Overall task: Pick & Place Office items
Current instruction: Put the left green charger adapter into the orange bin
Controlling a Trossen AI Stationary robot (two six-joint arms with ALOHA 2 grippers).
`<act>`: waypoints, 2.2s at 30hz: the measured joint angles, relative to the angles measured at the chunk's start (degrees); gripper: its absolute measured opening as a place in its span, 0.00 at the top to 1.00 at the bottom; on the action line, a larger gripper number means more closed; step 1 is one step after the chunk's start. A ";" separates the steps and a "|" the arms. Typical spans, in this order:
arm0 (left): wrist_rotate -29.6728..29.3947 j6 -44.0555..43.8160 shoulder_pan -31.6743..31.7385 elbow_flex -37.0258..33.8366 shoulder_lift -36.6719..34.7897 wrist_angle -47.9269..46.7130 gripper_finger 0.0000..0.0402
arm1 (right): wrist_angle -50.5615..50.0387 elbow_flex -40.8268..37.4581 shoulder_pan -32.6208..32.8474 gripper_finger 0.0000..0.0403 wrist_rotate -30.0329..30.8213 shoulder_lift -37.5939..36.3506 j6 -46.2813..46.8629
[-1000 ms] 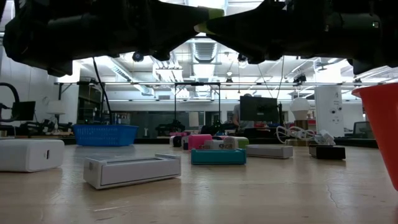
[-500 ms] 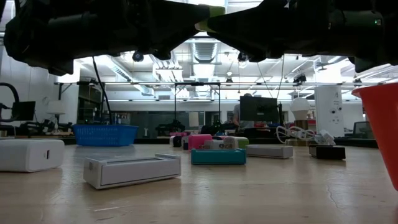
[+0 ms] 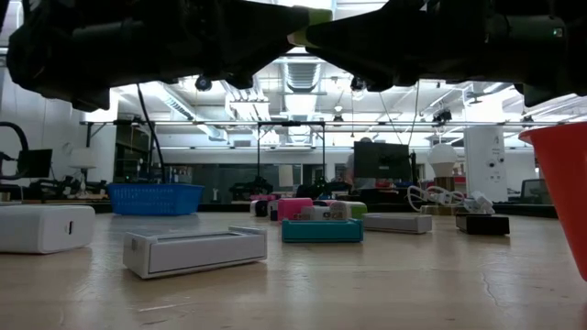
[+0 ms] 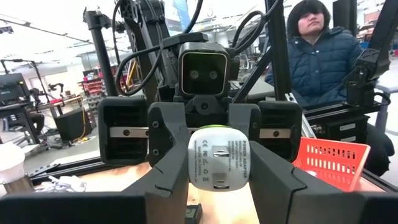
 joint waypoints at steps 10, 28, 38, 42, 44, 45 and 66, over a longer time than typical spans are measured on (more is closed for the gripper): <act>1.72 -0.19 -1.79 -0.62 -1.76 -1.01 0.42 | 0.12 0.20 0.07 0.70 -0.79 -0.02 0.00; -0.41 -4.01 -3.64 -10.10 -15.62 -12.48 0.08 | -10.60 -0.33 4.18 0.70 4.60 -2.31 4.84; -6.01 -7.19 -3.63 -16.07 -16.48 -12.73 0.08 | -23.74 -0.31 12.35 0.70 13.60 -8.15 11.21; -6.80 -7.69 -3.61 -17.09 -16.48 -13.14 0.08 | -30.36 -0.33 15.78 0.70 15.07 -11.14 17.16; -7.48 -7.91 -3.61 -17.62 -16.48 -13.24 0.08 | -34.77 -0.06 17.46 0.70 15.24 -12.90 20.97; -7.68 -8.06 -3.61 -17.82 -16.48 -13.28 0.08 | -38.13 0.38 18.32 0.70 15.73 -13.78 22.91; -10.34 -8.28 -3.32 -18.45 -16.48 -13.62 0.09 | -98.80 24.84 25.47 0.70 -0.51 -12.90 51.85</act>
